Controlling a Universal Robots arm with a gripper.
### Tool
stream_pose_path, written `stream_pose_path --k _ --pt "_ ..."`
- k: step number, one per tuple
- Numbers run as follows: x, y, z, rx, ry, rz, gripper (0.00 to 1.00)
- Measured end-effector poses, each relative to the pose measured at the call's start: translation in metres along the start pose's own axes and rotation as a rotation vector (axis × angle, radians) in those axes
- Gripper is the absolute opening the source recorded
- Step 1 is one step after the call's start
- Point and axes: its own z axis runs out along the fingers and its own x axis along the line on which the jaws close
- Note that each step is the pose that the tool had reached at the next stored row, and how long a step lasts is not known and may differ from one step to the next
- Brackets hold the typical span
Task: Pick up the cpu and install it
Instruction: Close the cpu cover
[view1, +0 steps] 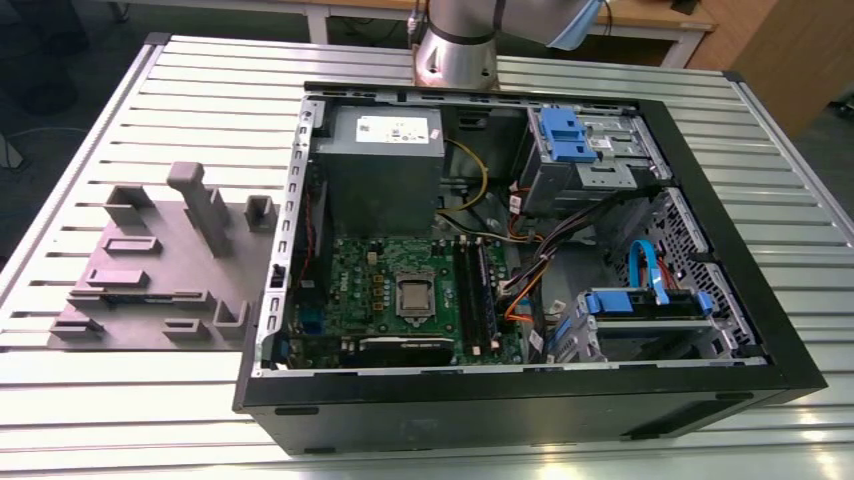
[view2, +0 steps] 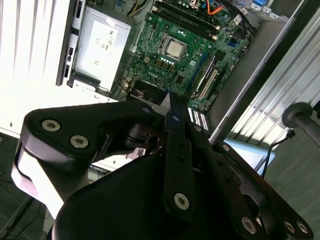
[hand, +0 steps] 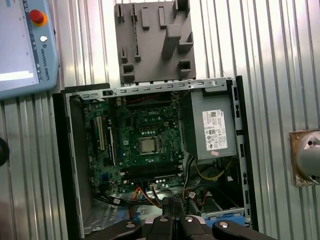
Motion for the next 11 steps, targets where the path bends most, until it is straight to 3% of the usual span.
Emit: stream_pose_path --k 5,11 --pt "0.0001 0.0 0.0021 0.0 0.0 0.0 0.1" --pt "0.0009 -0.0001 0.0122 -0.0003 -0.0023 0.0 0.1"
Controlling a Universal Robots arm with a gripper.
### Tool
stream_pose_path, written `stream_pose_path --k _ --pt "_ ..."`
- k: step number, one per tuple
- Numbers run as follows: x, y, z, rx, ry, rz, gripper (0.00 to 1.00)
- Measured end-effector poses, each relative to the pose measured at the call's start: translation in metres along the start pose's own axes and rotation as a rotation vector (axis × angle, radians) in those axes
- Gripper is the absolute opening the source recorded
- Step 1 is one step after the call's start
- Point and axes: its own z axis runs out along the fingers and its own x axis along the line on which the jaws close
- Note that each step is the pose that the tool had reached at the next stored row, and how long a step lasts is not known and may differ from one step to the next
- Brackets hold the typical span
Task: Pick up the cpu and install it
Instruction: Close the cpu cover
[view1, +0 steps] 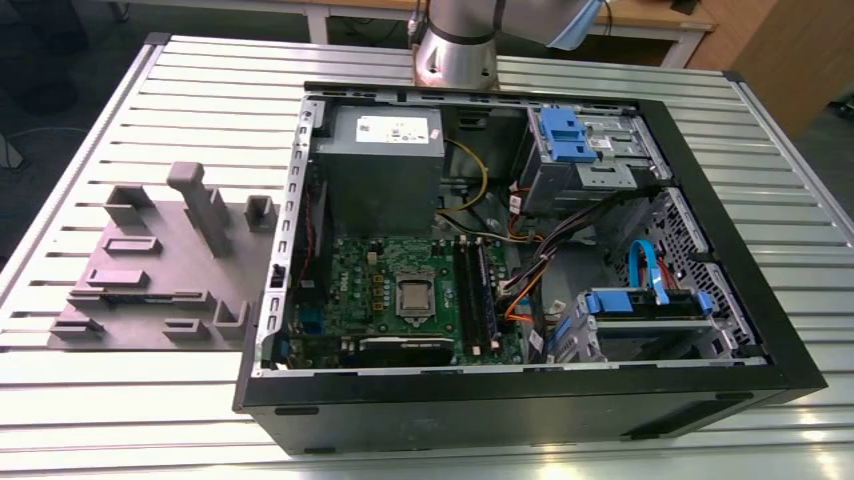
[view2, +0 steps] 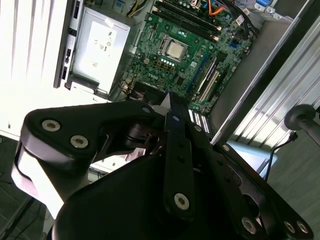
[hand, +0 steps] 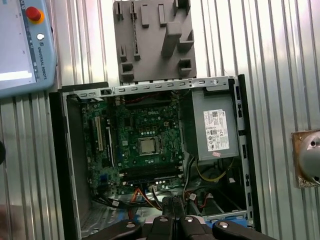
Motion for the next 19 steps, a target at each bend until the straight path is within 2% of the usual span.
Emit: stream_pose_path --k 19 --pt "0.0025 -0.0003 0.0346 -0.001 -0.0091 0.0 0.1"
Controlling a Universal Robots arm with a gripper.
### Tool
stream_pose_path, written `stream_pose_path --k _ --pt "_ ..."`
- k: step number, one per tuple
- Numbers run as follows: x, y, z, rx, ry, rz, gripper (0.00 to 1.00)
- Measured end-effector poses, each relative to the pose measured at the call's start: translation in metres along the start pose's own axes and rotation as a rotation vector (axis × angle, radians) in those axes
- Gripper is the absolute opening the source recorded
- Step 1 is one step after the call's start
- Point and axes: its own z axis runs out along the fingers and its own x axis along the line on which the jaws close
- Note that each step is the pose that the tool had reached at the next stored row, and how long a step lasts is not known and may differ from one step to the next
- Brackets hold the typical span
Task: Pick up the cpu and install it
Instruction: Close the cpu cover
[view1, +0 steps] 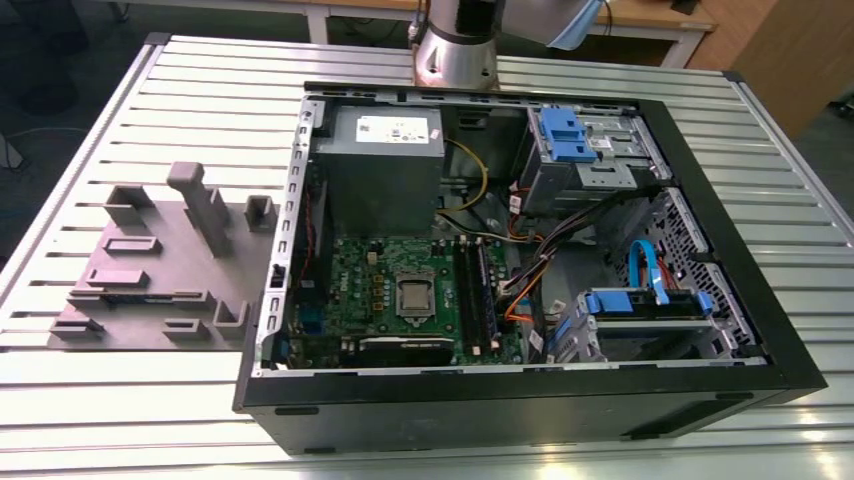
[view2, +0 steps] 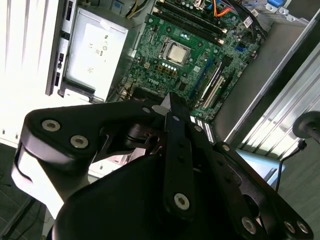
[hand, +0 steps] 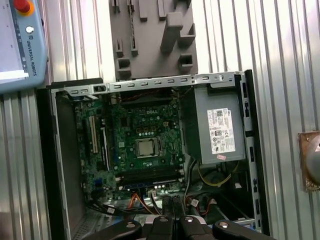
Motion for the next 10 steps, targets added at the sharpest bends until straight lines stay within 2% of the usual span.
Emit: stream_pose_path --k 5,10 --pt "0.0007 -0.0001 0.009 -0.0002 -0.0016 0.0 0.1" --pt "0.0014 -0.0002 0.018 -0.0008 -0.006 0.0 0.1"
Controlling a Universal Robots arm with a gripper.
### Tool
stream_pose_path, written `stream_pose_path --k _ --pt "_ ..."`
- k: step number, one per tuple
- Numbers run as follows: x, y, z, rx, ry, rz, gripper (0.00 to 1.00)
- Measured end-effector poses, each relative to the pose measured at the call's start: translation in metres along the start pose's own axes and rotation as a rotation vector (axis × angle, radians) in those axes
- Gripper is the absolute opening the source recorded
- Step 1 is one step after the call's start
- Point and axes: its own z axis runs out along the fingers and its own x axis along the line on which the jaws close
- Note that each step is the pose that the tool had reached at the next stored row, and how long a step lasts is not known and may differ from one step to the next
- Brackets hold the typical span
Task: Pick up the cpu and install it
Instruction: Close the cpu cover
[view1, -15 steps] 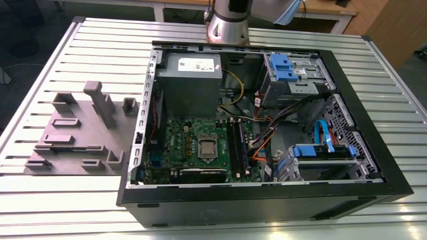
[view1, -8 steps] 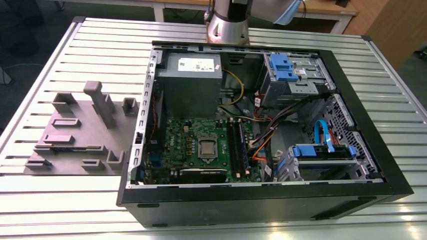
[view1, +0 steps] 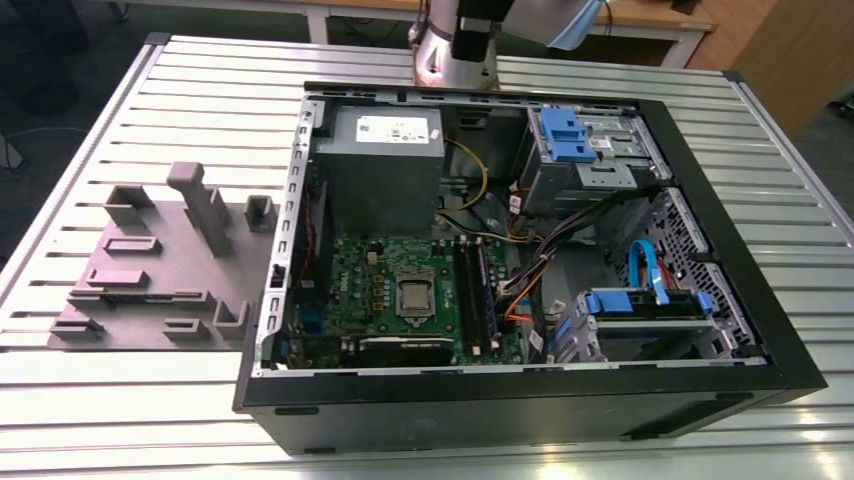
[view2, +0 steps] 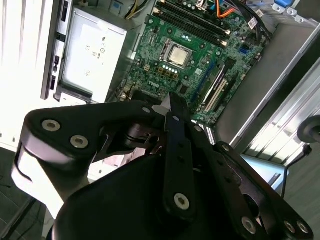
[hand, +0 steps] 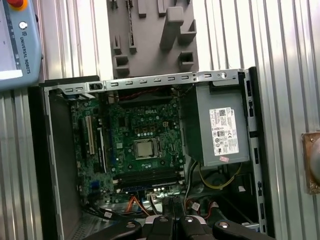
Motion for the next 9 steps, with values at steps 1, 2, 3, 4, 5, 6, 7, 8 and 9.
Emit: stream_pose_path --k 1,2,3,4,5,6,7,8,9 --pt "0.0002 0.0 0.0018 -0.0001 -0.0016 0.0 0.1" --pt "0.0004 0.0 0.0038 -0.0002 -0.0027 0.0 0.1" --pt "0.0005 0.0 0.0056 -0.0003 -0.0038 0.0 0.1" --pt "0.0007 -0.0001 0.0074 -0.0005 -0.0048 0.0 0.1" --pt "0.0008 -0.0001 0.0092 -0.0006 -0.006 0.0 0.1" --pt "0.001 -0.0001 0.011 -0.0007 -0.0073 0.0 0.1" --pt "0.0012 -0.0001 0.0128 -0.0009 -0.0084 0.0 0.1" --pt "0.0013 -0.0001 0.0145 -0.001 -0.0096 0.0 0.1" --pt "0.0015 -0.0001 0.0165 -0.0012 -0.0109 0.0 0.1"
